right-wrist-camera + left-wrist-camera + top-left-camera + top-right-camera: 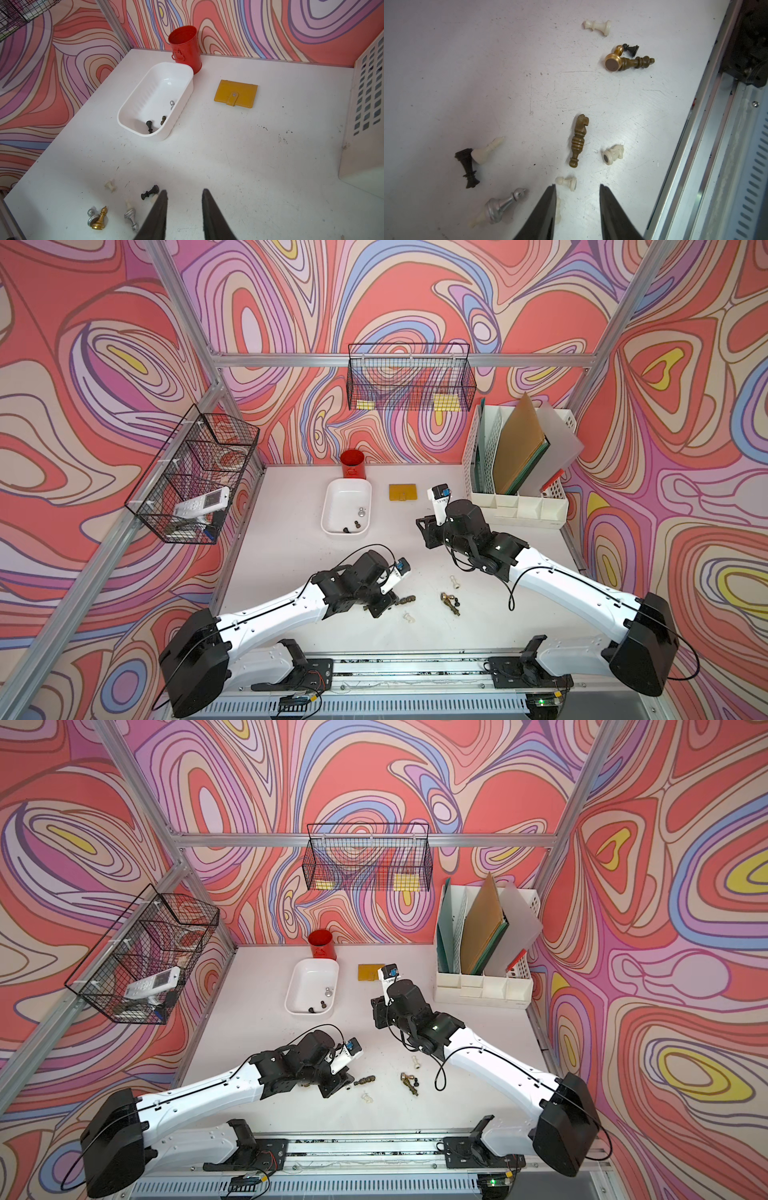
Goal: Put the chess pieces into the storage box
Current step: Pick up the chess piece at the center of the board.
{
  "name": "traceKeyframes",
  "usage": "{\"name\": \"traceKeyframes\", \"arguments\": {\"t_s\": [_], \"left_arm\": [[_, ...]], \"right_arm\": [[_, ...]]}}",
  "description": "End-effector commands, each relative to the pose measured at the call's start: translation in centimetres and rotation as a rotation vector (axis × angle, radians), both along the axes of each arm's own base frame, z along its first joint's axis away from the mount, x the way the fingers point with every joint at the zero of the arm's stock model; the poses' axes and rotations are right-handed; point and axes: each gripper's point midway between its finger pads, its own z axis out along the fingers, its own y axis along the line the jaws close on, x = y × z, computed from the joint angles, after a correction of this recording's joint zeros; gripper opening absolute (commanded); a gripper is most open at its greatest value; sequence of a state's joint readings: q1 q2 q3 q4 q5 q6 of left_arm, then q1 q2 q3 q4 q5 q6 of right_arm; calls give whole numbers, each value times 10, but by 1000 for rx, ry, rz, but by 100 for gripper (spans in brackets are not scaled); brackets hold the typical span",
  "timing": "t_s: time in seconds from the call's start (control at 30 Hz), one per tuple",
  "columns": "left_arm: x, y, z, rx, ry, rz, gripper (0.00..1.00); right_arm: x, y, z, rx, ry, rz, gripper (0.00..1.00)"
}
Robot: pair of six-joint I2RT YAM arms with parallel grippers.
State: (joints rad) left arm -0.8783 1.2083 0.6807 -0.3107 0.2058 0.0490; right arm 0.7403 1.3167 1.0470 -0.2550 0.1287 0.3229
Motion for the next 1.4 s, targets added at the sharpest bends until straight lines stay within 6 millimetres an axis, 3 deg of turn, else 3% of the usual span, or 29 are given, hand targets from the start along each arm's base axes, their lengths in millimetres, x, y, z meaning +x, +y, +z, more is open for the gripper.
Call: {"name": "traceKeyframes", "arguments": {"t_s": [0.0, 0.23, 0.53, 0.73, 0.87, 1.07, 1.2, 1.37], "left_arm": [[6, -19, 0, -33, -53, -82, 40], [8, -30, -26, 25, 9, -98, 39], [14, -29, -47, 94, 11, -85, 35], [10, -33, -50, 79, 32, -99, 35], [7, -34, -48, 81, 26, -122, 34], [-19, -38, -35, 65, -92, -275, 37], [-34, -44, -33, 74, -185, -404, 38], [-39, -46, -36, 167, -235, -542, 38]], "right_arm": [[-2, -14, 7, -11, -31, -42, 31], [-5, -34, 21, -12, -115, -100, 30], [-10, -37, 5, -28, -74, -99, 29], [-24, -42, -44, -58, 124, -128, 28], [-48, -40, -78, -53, 295, -102, 26], [-77, -61, -111, -100, 427, -135, 26], [-79, -73, -101, -96, 394, -169, 26], [-79, -65, -60, 29, 291, -120, 26]]}}
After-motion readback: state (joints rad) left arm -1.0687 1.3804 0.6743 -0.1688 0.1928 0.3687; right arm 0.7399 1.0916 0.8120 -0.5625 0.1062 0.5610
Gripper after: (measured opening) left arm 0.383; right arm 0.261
